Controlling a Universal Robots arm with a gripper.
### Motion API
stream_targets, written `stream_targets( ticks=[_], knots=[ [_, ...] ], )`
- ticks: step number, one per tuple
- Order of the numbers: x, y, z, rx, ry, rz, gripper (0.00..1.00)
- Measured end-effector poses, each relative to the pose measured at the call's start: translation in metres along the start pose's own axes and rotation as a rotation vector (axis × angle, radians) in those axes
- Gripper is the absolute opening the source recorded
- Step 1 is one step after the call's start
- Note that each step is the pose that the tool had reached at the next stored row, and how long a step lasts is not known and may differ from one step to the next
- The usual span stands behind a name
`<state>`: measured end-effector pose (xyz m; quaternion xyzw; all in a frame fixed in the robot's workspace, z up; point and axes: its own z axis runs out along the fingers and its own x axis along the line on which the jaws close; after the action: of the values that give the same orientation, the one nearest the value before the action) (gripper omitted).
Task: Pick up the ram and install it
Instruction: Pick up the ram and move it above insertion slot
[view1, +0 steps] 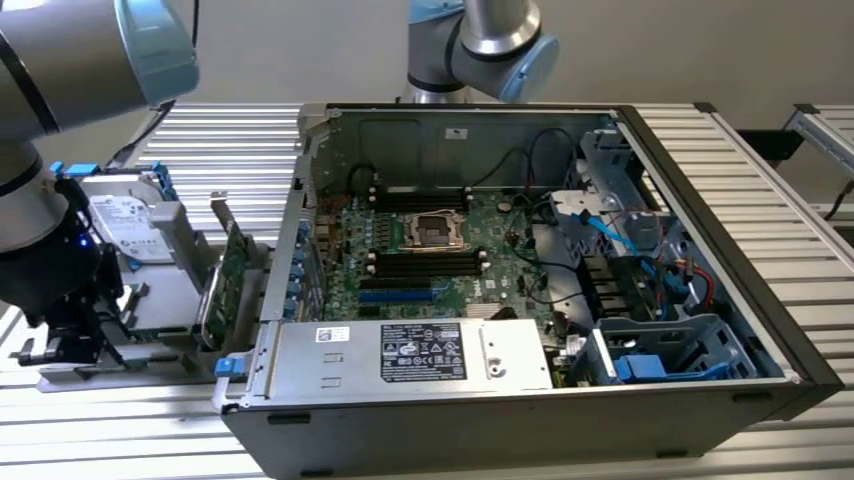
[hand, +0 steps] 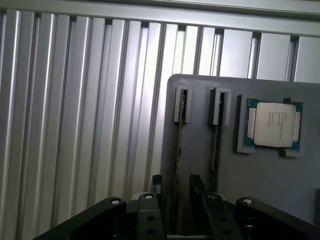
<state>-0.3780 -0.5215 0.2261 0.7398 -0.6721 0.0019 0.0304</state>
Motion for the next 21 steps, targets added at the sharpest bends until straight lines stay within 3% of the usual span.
stream_targets(
  ticks=[13,15,19,21],
  knots=[
    [-0.001,0.0075,0.0239,0.0,0.0,0.0,0.36],
    [-0.001,0.0086,0.0276,0.0009,-0.0026,0.0,0.36],
    [-0.002,0.0085,0.033,0.0018,-0.0131,0.0,0.36],
    [-0.003,0.0083,0.0338,0.0016,-0.0137,0.002,0.36]
  ],
)
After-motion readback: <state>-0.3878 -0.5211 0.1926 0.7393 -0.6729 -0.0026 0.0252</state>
